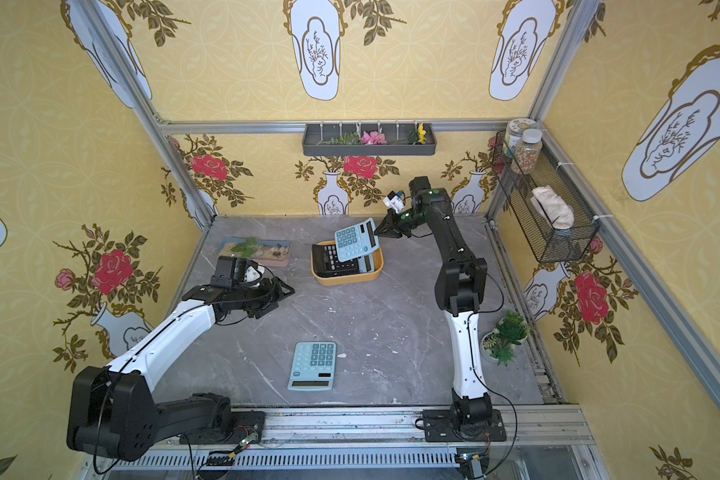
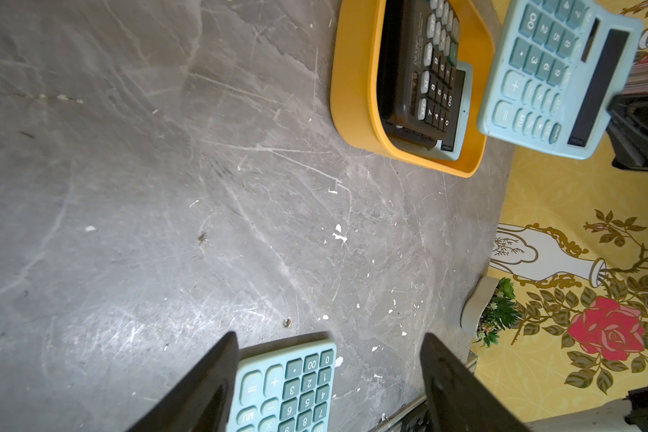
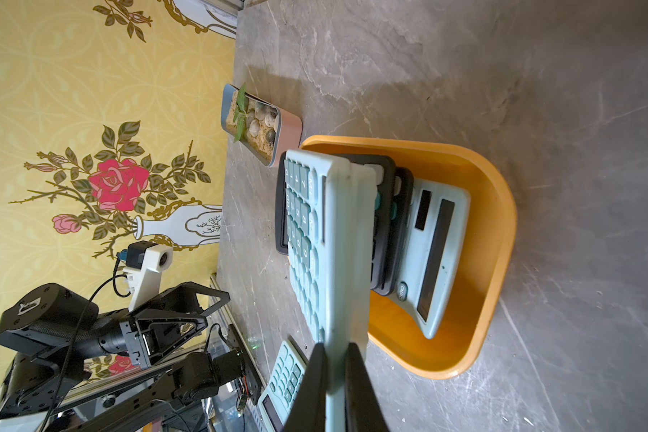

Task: Put the calculator in the storage box
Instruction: Place the calculator in the storage box.

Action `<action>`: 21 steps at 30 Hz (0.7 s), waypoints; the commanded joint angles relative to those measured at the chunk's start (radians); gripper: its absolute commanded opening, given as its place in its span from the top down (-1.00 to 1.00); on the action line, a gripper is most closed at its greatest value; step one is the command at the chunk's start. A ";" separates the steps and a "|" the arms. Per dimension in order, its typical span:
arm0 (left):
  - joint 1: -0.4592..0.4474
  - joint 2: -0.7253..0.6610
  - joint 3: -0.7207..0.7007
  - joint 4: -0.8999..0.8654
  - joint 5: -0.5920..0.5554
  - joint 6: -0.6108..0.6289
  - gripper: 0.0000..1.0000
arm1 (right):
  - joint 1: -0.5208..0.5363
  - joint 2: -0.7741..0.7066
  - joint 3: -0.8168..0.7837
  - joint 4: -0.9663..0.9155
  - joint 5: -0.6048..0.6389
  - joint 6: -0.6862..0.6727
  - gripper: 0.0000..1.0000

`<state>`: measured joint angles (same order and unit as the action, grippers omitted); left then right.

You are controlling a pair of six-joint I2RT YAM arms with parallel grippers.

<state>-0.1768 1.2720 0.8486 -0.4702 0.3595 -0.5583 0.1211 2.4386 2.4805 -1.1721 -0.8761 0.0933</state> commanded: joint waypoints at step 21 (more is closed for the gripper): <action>0.002 0.013 -0.007 0.007 0.004 0.008 -0.56 | -0.037 0.093 -0.033 0.018 -0.083 -0.026 1.00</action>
<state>-0.1768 1.2808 0.8467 -0.4690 0.3588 -0.5579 0.0853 2.5275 2.4565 -1.1732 -0.9211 0.0719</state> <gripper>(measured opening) 0.780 0.112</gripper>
